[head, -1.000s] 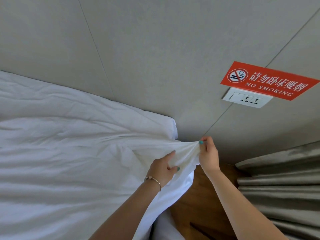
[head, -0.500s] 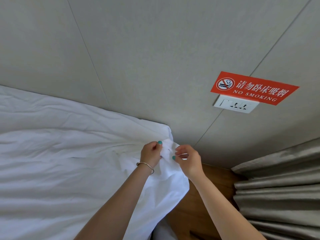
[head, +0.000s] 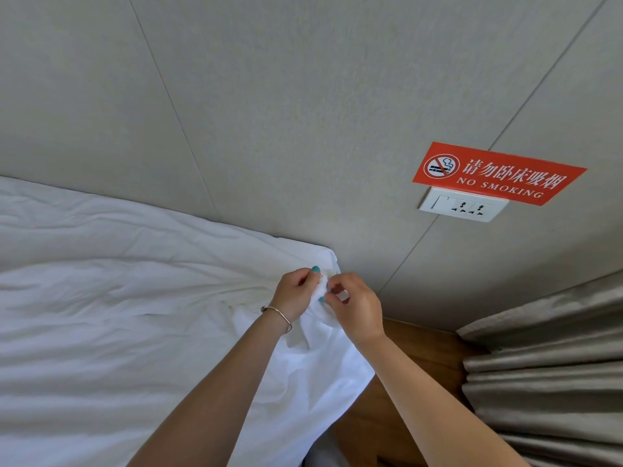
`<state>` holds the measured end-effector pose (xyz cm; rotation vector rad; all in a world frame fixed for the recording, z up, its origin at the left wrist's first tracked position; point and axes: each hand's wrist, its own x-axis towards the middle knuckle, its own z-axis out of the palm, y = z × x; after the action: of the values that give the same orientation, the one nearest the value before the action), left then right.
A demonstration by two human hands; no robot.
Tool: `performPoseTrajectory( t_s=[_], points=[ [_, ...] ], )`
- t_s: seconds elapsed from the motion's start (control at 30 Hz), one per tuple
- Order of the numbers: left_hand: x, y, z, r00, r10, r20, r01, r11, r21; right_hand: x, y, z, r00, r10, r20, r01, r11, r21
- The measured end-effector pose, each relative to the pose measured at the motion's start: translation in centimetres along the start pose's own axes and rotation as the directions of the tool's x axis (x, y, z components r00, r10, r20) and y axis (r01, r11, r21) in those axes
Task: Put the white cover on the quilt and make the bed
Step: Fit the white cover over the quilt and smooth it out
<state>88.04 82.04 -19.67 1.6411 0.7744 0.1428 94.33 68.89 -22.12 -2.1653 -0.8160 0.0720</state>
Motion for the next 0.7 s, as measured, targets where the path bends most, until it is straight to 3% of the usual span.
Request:
performPoseTrajectory(
  t_s=[0.07,0.17,0.33,0.43,0.53,0.63,0.7],
  points=[
    [-0.2,-0.1,-0.3,1.0,-0.002,-0.013,0.002,1.0,-0.017,0.2,-0.1,0.1,0.993,-0.108,-0.042,0.102,0.987,-0.125],
    [-0.7,-0.7,-1.0,0.998,0.039,0.045,-0.037,0.998,-0.046,0.7,0.1,0.0,0.985,-0.167,0.041,0.171,0.97,-0.175],
    [-1.1,-1.6,-1.8,0.973,0.192,0.129,-0.22,0.939,0.265,1.8,0.7,-2.9,0.967,-0.055,0.249,0.037,0.997,0.074],
    [-0.8,-1.4,-1.9,0.96,0.228,0.161,-0.271,0.897,0.349,1.7,1.7,-5.6,0.983,-0.056,0.177,0.037,0.993,0.11],
    [-1.1,-0.7,-1.3,0.912,0.334,0.24,-0.403,0.84,0.364,1.3,2.1,-7.5,0.987,0.078,0.139,-0.095,0.988,0.121],
    [-1.4,-0.1,0.1,0.858,0.412,0.309,-0.514,0.718,0.47,1.1,1.2,-7.5,0.97,0.183,0.161,-0.21,0.962,0.174],
    [-1.4,0.3,0.8,0.862,0.423,0.28,-0.504,0.656,0.562,1.3,0.3,-7.4,0.967,0.211,0.144,-0.233,0.959,0.16]
  ],
)
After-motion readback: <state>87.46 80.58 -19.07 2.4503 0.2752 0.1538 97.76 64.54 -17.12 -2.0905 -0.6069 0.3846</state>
